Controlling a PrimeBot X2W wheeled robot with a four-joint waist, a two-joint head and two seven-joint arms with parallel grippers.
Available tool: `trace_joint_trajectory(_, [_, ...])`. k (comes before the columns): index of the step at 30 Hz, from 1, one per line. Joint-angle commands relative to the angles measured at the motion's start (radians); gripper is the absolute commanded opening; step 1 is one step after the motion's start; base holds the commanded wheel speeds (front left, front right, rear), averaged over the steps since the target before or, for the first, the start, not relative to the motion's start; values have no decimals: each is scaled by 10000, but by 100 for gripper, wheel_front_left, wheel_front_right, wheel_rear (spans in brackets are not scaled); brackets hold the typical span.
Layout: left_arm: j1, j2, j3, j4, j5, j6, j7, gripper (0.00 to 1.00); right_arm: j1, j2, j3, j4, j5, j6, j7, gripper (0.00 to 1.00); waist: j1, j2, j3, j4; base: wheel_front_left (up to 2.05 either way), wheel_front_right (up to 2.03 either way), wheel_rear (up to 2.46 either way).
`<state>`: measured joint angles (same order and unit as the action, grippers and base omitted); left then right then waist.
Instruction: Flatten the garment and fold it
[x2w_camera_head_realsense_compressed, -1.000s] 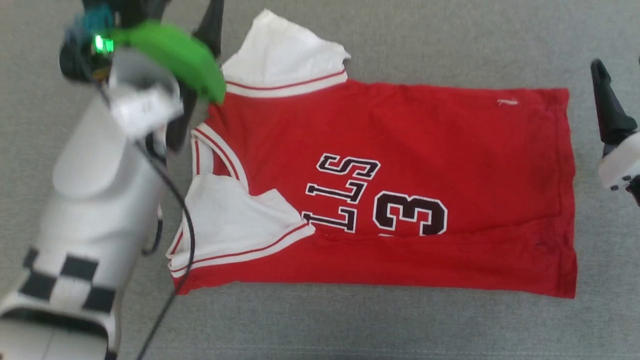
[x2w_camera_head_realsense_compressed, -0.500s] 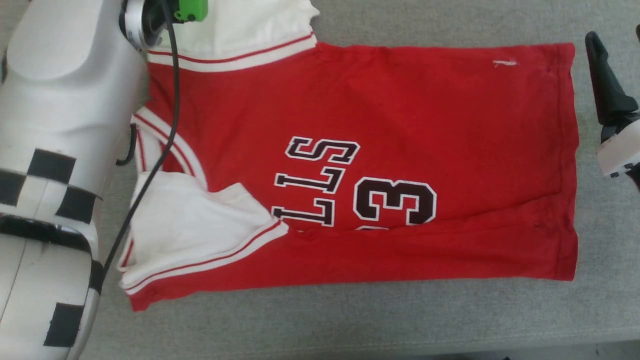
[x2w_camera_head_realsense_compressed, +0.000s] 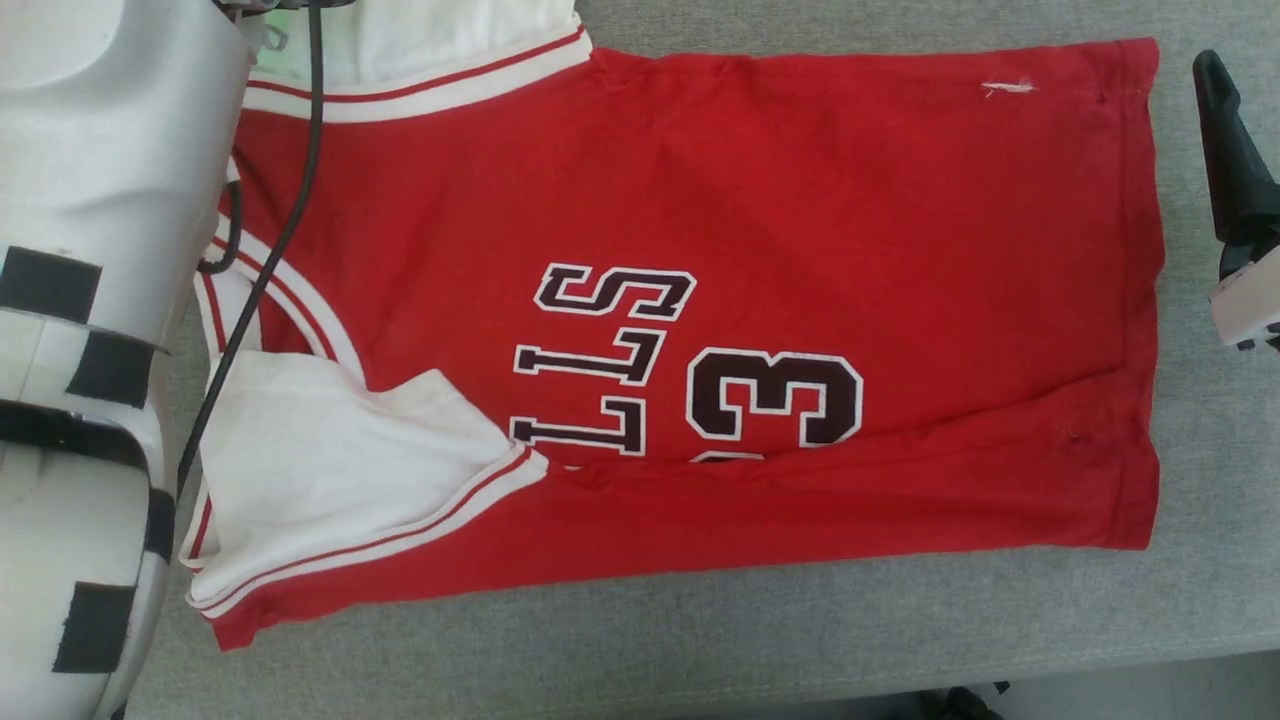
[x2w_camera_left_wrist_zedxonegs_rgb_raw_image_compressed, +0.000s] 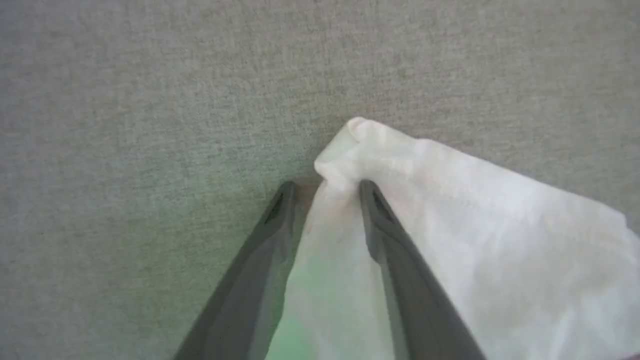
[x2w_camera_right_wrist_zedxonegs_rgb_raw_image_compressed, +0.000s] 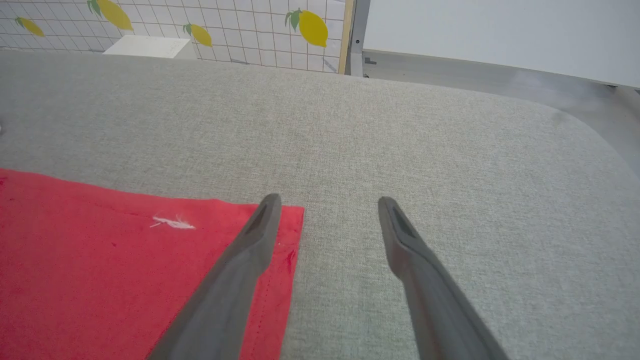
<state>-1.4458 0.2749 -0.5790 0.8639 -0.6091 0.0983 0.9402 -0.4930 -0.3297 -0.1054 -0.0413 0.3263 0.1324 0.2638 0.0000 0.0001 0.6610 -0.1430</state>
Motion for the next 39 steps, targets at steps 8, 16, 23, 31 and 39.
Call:
trace_joint_trajectory(8, [1310, -141, 459, -810, -764, -90, -550, 0, -735, -610, 403, -12, -83, -17, 1457, 100, 0, -1, -348, 241, 0, 0, 0])
trace_joint_trajectory(16, [1278, 61, 516, -2091, -755, -108, -880, 0, -2324, -1686, 1655, 568, 247, -17, 6322, 100, 0, -1, -462, 617, 0, 0, 0])
trace_joint_trajectory(23, [1266, 181, 439, -3021, -694, -49, -852, 0, -3032, -2052, 2812, 1121, 308, -17, 7665, 100, 0, -1, -140, 919, 0, 0, 0])
trace_joint_trajectory(31, [1567, 333, 393, -3582, -727, 54, -819, 0, -2961, -2144, 3558, 1723, 798, -17, 8170, 30, 0, -1, 55, 1047, 0, 0, 0])
trace_joint_trajectory(39, [1984, 549, 531, -3905, -916, 65, -988, 0, -2984, -2098, 3043, 1745, 962, -17, 7557, 0, 0, -1, -288, 980, 0, 0, 0])
